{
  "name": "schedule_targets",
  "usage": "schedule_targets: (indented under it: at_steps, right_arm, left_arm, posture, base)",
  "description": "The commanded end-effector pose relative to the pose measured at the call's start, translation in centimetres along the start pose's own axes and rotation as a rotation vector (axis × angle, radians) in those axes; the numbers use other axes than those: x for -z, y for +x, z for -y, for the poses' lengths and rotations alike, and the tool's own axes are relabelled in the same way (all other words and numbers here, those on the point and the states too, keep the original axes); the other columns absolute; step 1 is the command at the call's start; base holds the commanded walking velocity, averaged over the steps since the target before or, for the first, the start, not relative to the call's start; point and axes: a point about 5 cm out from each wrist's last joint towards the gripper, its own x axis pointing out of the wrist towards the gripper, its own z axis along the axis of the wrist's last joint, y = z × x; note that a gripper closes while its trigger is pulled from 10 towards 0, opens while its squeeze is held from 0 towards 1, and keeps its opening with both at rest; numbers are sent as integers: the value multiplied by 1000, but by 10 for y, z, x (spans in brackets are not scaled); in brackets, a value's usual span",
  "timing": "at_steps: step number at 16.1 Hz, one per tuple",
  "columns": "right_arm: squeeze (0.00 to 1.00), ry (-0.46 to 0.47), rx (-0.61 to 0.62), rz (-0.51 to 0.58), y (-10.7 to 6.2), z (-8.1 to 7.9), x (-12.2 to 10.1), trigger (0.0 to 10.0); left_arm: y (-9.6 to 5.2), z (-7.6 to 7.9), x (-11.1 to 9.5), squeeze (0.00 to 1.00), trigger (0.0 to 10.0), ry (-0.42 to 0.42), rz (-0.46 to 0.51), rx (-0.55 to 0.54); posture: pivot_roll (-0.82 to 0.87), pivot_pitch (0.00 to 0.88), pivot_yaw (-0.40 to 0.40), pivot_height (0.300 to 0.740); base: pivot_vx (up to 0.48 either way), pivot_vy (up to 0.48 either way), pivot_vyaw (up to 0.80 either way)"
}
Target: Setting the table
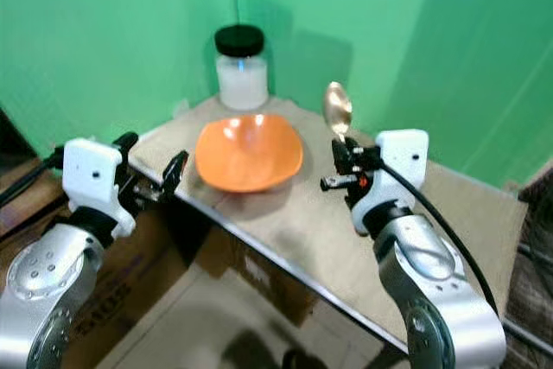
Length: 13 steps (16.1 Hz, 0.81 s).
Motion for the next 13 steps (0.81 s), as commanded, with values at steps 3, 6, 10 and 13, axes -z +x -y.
schedule_targets:
  at_steps: [3,6,10,13]
  right_arm:
    - [0,0,-2,5,-1,-1,-2,10000]
    - [0,0,2,7,0,0,-2,10000]
    - [0,-1,6,10,0,0,-3,10000]
    - [0,1,23,20,0,2,-6,10000]
  left_arm:
    - [1,-2,1,0,10000,6,-4,-5]
    - [2,-2,0,0,10000,7,-2,-4]
    - [2,-2,0,0,10000,6,-1,-3]
    - [5,-2,1,0,10000,-11,5,-6]
  posture:
    - [4,0,35,740]
    - [4,0,35,740]
    - [-2,0,38,740]
    - [-12,0,35,740]
  base:
    - [-282,0,0]
    - [-281,0,0]
    - [-263,0,0]
    - [0,0,-533]
